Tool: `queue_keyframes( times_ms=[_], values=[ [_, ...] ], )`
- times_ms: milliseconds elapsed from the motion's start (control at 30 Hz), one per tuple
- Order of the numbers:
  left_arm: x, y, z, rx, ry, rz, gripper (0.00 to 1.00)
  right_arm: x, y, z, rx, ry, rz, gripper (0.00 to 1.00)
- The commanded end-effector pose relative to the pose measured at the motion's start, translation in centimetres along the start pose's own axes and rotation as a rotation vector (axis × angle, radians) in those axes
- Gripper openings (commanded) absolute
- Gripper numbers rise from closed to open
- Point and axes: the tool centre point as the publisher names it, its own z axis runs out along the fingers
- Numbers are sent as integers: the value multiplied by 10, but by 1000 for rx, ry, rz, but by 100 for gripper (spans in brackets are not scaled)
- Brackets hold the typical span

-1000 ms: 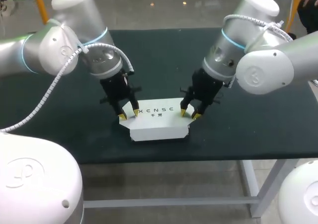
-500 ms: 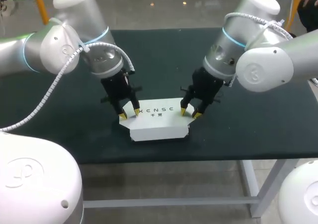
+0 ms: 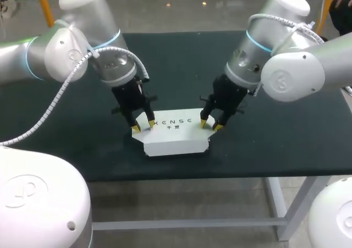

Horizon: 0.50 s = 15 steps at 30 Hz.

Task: Assemble the packaging by folding the flat box into shape, placing the metal phone stand inside, and closing the box properly

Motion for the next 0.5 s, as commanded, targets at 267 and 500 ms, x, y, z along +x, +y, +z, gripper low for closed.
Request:
queue_keyframes(
  times_ms=[267,500],
  values=[
    [1,-1,1,1,-6,-1,36,1,1,-1,6,-2,0,45],
    [1,5,4,38,-28,7,45,-3,-2,0,-35,-5,-20,49]
  ],
)
